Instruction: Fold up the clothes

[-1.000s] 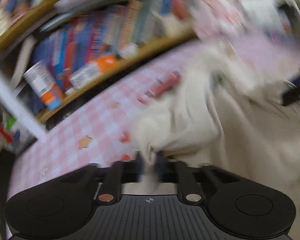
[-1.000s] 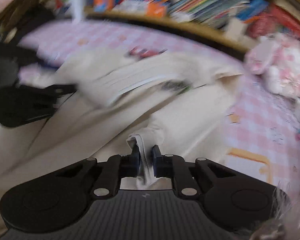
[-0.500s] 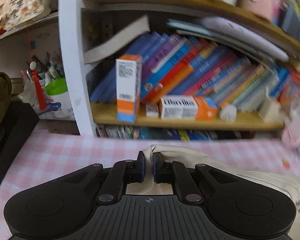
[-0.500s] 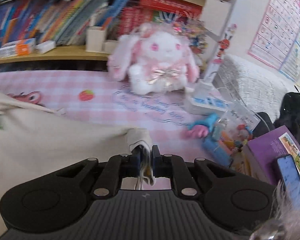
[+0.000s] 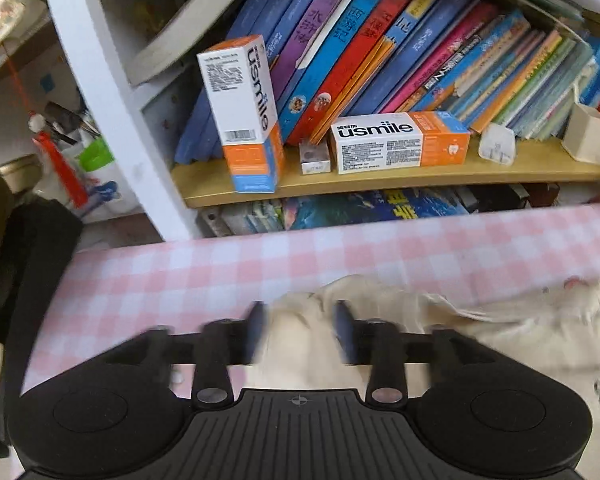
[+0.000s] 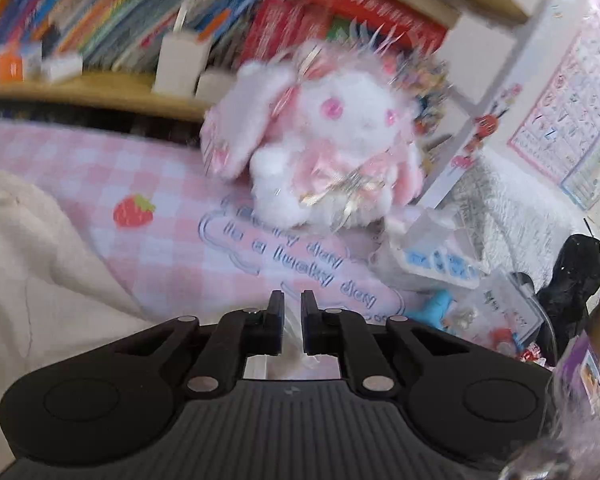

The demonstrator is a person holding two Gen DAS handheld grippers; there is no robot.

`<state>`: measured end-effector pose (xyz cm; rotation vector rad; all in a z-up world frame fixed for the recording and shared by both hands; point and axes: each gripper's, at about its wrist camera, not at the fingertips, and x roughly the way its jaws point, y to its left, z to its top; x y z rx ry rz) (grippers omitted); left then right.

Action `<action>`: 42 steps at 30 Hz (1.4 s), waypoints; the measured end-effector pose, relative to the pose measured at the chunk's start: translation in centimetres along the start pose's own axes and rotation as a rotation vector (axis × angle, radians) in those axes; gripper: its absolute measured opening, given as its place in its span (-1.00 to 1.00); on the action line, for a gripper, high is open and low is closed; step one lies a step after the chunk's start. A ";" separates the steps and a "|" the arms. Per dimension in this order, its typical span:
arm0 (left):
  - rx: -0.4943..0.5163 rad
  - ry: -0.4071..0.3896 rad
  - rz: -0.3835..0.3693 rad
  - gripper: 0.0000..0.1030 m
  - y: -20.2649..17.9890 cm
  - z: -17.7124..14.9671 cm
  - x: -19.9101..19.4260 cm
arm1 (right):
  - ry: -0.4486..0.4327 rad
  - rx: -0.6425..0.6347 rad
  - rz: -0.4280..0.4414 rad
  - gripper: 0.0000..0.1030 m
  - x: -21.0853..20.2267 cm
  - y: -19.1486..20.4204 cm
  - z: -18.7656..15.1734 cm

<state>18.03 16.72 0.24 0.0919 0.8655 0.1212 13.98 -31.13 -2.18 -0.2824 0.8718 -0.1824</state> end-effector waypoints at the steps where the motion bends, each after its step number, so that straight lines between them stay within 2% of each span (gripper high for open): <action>1: -0.006 -0.007 -0.009 0.30 0.3 -0.8 -0.8 | 0.007 0.000 0.018 -0.36 -0.1 0.1 -0.3; 3: -0.026 -0.015 -0.029 0.30 1.0 -2.6 -2.5 | -0.003 0.007 0.050 -0.03 -0.7 0.4 -1.1; 10: -0.106 -0.003 -0.058 0.30 1.9 -11.2 -8.7 | 0.020 0.009 0.256 -0.02 -5.8 3.1 -6.6; 14: -0.165 0.019 -0.060 0.30 2.5 -15.7 -11.3 | 0.042 0.006 0.328 -0.02 -8.5 5.5 -9.9; 19: -0.256 0.010 -0.063 0.31 2.8 -19.0 -13.7 | 0.054 0.074 0.382 -0.01 -11.3 7.7 -12.9; 22: -0.329 0.012 -0.101 0.30 3.4 -20.3 -14.2 | 0.067 0.126 0.392 0.11 -12.7 8.5 -14.2; 25: -0.392 0.022 -0.119 0.29 4.2 -21.3 -14.3 | 0.084 0.147 0.385 0.10 -13.5 9.3 -15.3; 31: -0.406 0.024 -0.136 0.25 5.6 -22.1 -14.1 | 0.091 0.130 0.354 0.09 -15.0 10.4 -16.6; 34: -0.460 0.026 -0.171 0.22 6.5 -22.2 -13.6 | 0.103 0.143 0.349 0.09 -15.4 10.6 -17.0; 39: -0.506 0.035 -0.183 0.18 7.4 -22.4 -12.6 | 0.126 0.170 0.378 0.09 -15.8 11.4 -17.3; 42: -0.525 0.062 -0.205 0.17 7.7 -22.1 -11.9 | 0.131 0.156 0.356 0.06 -16.0 12.2 -17.4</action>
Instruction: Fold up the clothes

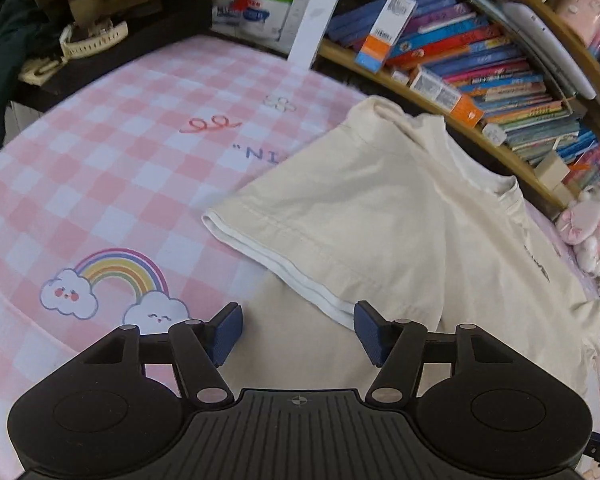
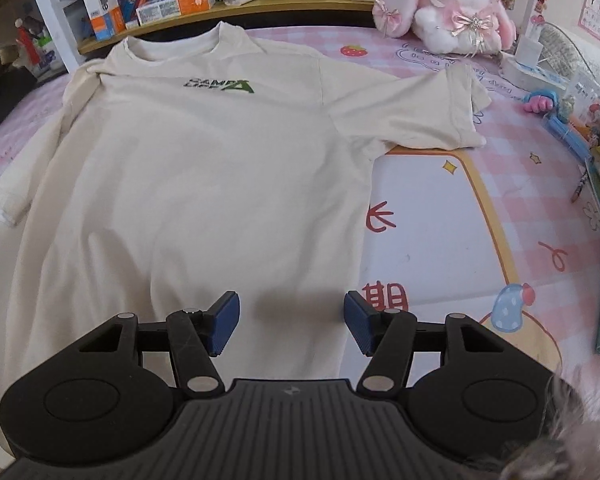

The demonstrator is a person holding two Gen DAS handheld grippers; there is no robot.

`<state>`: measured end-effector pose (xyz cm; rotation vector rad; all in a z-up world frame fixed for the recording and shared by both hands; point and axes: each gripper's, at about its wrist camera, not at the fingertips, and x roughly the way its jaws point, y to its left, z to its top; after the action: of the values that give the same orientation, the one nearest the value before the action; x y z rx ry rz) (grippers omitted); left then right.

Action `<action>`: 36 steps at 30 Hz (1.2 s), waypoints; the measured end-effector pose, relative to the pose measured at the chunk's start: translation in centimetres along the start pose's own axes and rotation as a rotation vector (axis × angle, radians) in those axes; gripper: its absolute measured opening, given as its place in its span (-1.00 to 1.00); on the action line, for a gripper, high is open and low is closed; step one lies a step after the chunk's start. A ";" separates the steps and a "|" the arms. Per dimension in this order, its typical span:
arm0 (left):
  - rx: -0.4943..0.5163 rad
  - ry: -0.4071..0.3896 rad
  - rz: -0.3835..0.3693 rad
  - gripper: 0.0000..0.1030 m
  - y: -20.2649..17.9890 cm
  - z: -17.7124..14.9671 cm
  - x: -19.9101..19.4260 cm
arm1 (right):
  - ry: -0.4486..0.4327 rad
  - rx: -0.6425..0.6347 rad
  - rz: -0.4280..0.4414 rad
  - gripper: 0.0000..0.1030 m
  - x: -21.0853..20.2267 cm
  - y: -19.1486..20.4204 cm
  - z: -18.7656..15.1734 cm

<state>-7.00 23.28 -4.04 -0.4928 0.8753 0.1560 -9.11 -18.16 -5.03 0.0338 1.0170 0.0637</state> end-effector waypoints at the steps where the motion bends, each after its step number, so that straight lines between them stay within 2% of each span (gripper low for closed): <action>1: -0.022 0.003 -0.015 0.18 0.2 0.2 0.2 | 0.002 0.001 -0.008 0.05 0.0 0.1 -0.1; 3: -0.073 0.013 -0.036 0.17 0.7 0.8 0.6 | 0.005 0.011 -0.020 0.05 0.1 0.1 -0.2; 6: -0.173 0.019 -0.053 0.06 1.6 2.1 1.7 | 0.018 0.019 -0.037 0.04 0.5 0.1 -0.5; 8: -0.231 0.020 -0.052 -0.29 2.1 3.0 2.5 | 0.023 0.016 -0.049 0.01 0.6 0.3 -0.6; 9: -0.258 0.020 -0.037 -0.67 2.5 3.4 3.0 | 0.023 0.015 -0.055 0.00 0.6 0.4 -0.6; 10: -0.279 0.018 -0.032 -0.82 2.9 3.7 3.3 | 0.022 0.015 -0.060 -0.04 0.6 0.4 -0.6; 12: -0.301 -0.003 -0.035 -0.89 3.7 4.6 3.5 | 0.021 0.018 -0.064 -0.18 0.6 0.5 -0.6; 15: -0.206 -0.109 0.020 -0.89 4.8 7.9 2.4 | 0.024 0.013 -0.068 -0.38 0.5 0.5 -0.6; 18: -0.127 -0.197 0.131 -0.89 6.7 12.5 1.6 | 0.026 0.017 -0.076 -0.42 0.4 0.4 -0.6; 21: -0.033 -0.227 0.242 -0.89 8.0 16.8 2.1 | 0.030 0.012 -0.088 -0.43 0.4 0.6 -0.5; 24: 0.061 -0.233 0.333 -0.89 8.1 19.4 3.3 | 0.038 -0.015 -0.105 -0.43 0.4 0.9 -0.4; 29: 0.111 -0.205 0.392 -0.88 8.4 21.5 5.8 | 0.066 -0.049 -0.067 -0.43 0.6 1.6 0.0; 31: 0.132 -0.163 0.407 -0.73 8.3 21.8 6.9 | 0.076 -0.081 -0.064 -0.42 0.8 2.2 0.3; 34: 0.270 -0.150 0.470 -0.70 7.1 20.9 7.5 | 0.059 -0.151 -0.060 -0.34 0.4 2.6 1.5; 36: 0.342 -0.181 0.484 -0.69 6.0 19.8 6.8 | 0.038 -0.197 -0.060 -0.31 0.0 2.5 2.7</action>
<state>9.16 37.54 -0.67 0.0599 0.8101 0.4770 -6.92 -15.65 -3.52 -0.1781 1.0445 0.1099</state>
